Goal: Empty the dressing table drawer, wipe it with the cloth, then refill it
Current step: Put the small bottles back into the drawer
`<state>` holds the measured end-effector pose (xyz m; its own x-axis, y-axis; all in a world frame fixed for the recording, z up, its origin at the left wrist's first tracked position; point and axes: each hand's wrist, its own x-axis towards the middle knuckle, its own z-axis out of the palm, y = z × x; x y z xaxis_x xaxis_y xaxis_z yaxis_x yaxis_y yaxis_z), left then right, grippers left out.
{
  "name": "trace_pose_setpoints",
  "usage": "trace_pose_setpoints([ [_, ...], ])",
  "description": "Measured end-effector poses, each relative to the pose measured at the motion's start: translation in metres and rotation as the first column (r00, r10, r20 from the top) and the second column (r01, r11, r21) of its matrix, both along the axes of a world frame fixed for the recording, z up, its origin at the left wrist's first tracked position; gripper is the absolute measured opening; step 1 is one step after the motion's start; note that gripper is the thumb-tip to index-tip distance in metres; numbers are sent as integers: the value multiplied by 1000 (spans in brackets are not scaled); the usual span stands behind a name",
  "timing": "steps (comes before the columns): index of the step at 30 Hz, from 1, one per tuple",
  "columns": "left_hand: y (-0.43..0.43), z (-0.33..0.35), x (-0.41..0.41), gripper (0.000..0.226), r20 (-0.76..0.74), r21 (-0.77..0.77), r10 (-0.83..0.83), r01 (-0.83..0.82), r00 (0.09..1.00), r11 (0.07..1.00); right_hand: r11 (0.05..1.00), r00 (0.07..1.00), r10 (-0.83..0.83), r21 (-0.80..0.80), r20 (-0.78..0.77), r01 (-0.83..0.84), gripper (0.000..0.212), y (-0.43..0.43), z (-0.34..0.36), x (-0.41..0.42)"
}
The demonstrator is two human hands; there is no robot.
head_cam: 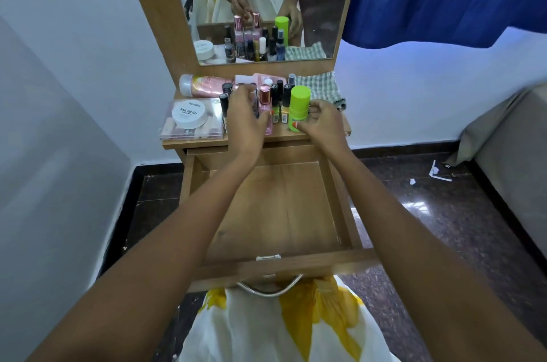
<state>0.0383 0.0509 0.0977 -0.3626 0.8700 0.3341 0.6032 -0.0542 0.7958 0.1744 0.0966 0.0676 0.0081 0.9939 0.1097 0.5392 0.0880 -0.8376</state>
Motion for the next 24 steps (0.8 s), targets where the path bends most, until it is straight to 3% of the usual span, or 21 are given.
trace_pose_setpoints([
  [7, 8, -23, 10, 46, 66, -96, 63, -57, 996, 994, 997, 999, -48, 60, -23, 49, 56, 3, -10, -9],
  [18, 10, -27, 17, 21, 25, -111, 155, -151, 988, 982, 984, 995, -94, 150, -44, 100, 42, 7, -13, -14],
  [24, 0, -29, 19, 21, 54, -74, 108, -103, 993, 992, 981, 997, -73, 177, -23, 76, 35, 0, -13, -9],
])
